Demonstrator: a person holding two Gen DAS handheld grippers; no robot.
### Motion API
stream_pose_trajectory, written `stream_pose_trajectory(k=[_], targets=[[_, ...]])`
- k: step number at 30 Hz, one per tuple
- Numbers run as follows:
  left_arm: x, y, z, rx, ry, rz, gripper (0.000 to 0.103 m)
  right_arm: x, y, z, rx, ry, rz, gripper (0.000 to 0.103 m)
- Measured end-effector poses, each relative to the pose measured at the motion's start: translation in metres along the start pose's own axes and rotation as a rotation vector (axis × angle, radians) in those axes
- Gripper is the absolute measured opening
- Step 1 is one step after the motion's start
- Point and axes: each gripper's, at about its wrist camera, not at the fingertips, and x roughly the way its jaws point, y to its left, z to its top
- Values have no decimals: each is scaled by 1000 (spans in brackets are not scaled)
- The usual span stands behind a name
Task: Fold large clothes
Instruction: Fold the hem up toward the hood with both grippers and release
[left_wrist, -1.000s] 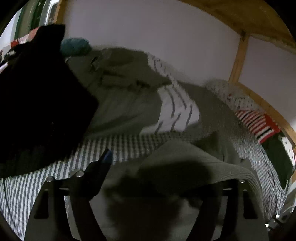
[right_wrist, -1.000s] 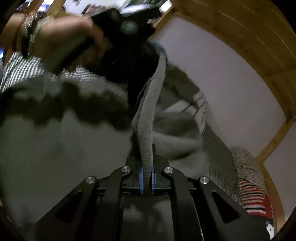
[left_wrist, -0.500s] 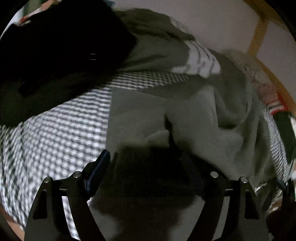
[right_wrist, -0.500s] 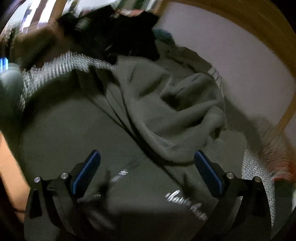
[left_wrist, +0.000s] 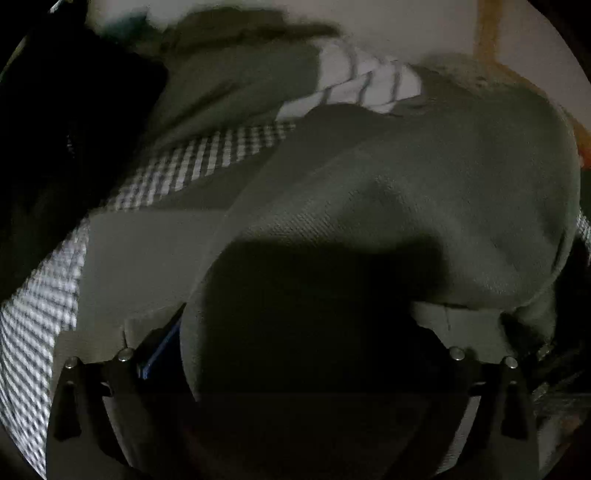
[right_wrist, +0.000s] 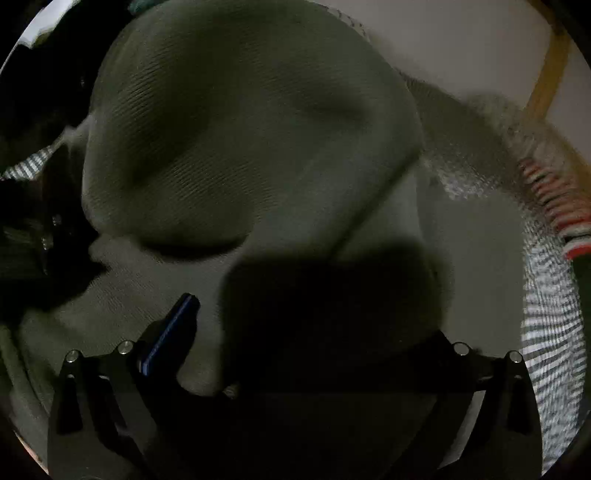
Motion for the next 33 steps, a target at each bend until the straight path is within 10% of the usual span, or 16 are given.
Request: stream_pose_trajectory(k=[5,10,17,22,25,31,33], targets=[[-3,-1,-6,-6,-40,17,99,-52,-18,8,120,-64,-80,100],[-6,-2,-7,-4,-56,21,99,-29,38,-29,-131,-17,-90,99],[-5,-6,-6,6,-73,33,99,-89,-20,-53,76,-111,14,99],[-22,-3,-1,51,-38,29,98,-54,-24,-62,16,-43,-28,100],[-97,10,-43,20,-199,95,98,-93,-22,-83,64,-161,-11,100],[-100,15,-145,-28,-118,134,98,-62,28,-140,-28,-83,-14,99],[-106,21,-170,-41,-197,108,98,-63,19,-156,52,-123,-5,100]])
